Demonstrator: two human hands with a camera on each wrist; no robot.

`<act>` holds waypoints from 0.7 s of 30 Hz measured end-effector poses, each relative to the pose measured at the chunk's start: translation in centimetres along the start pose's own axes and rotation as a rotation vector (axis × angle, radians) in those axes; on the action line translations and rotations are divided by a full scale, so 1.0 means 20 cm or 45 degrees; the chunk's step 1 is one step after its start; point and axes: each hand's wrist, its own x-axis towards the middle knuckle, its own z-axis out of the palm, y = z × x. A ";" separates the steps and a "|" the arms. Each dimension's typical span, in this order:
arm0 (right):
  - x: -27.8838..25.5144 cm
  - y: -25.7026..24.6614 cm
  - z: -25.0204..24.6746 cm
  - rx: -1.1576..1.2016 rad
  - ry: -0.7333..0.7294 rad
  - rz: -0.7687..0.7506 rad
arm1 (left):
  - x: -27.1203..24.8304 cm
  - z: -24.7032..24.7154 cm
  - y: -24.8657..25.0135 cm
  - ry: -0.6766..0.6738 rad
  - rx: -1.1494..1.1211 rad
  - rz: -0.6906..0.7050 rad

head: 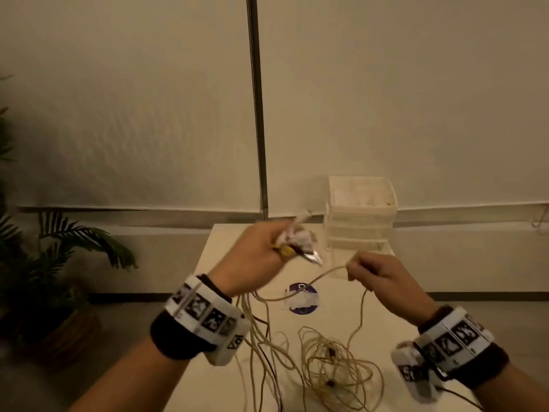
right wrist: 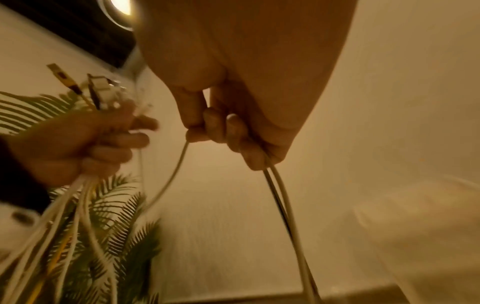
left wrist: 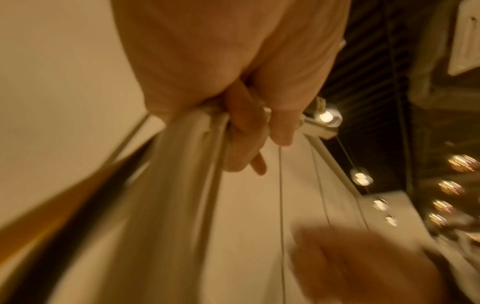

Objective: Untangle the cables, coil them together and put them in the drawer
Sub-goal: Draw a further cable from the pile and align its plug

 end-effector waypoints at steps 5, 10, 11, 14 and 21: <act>0.16 -0.21 0.04 0.029 -0.133 -0.136 | 0.03 0.22 0.00 0.040 -0.215 -0.161; 0.15 -0.18 0.04 0.394 -0.251 -0.025 | 0.05 0.10 -0.04 0.336 -0.333 -0.241; 0.13 -0.15 0.03 0.410 -0.262 -0.002 | 0.06 0.05 -0.05 0.435 -0.403 -0.266; 0.08 -0.04 0.02 0.395 -0.279 0.093 | 0.07 -0.13 -0.08 0.728 -0.610 -0.321; 0.10 -0.05 0.05 0.304 -0.138 0.220 | 0.04 -0.07 -0.04 0.900 -0.478 -0.115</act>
